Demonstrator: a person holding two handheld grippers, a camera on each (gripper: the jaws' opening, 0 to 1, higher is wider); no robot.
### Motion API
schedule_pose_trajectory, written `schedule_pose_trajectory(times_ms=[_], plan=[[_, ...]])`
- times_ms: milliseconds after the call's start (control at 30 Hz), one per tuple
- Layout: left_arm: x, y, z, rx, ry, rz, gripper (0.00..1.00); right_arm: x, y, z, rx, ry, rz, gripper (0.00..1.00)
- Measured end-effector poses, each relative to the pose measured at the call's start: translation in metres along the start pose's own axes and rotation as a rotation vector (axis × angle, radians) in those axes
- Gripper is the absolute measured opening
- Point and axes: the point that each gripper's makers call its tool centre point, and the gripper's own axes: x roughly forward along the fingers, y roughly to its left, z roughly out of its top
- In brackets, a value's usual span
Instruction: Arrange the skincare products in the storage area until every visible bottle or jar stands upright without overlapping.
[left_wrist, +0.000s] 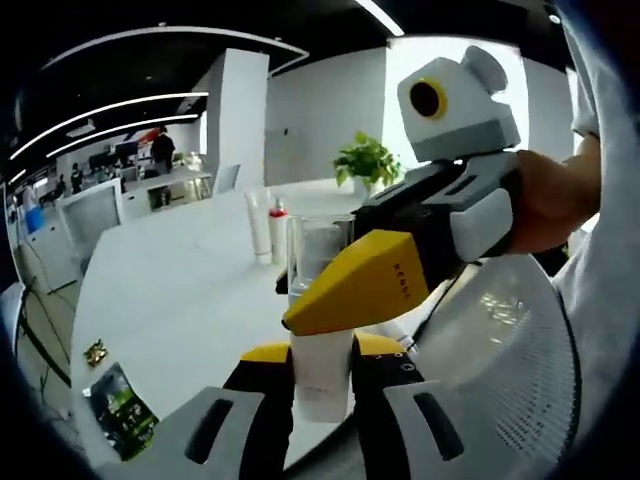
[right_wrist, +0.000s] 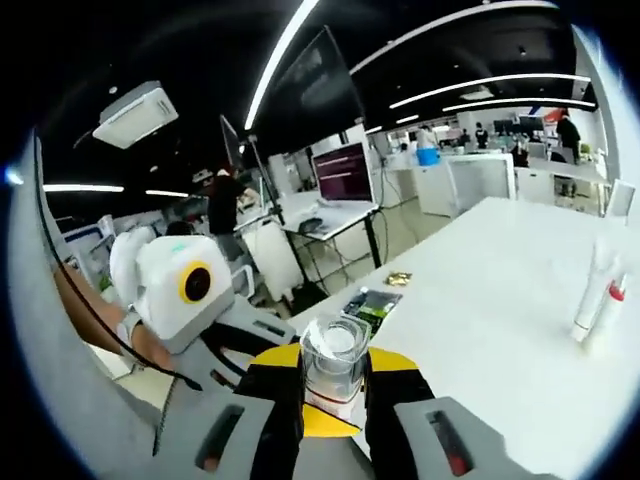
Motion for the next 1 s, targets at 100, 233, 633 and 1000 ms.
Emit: schedule_pose_trajectory(times_ms=[100, 233, 633, 1000], plan=[[0.001, -0.001, 0.000, 0.004, -0.003, -0.026, 0.20, -0.002, -0.002, 0.001, -0.001, 0.001, 0.033, 0.15], [0.001, -0.008, -0.003, -0.033, 0.016, -0.084, 0.23, -0.006, 0.008, 0.007, -0.102, -0.011, 0.141, 0.15], [-0.005, -0.036, 0.003, -0.065, -0.013, -0.263, 0.28, -0.036, 0.048, 0.011, -0.375, 0.011, 0.537, 0.14], [-0.007, -0.026, 0.001, 0.003, -0.018, -0.187, 0.25, -0.023, 0.043, 0.014, -0.323, 0.018, 0.507, 0.14]])
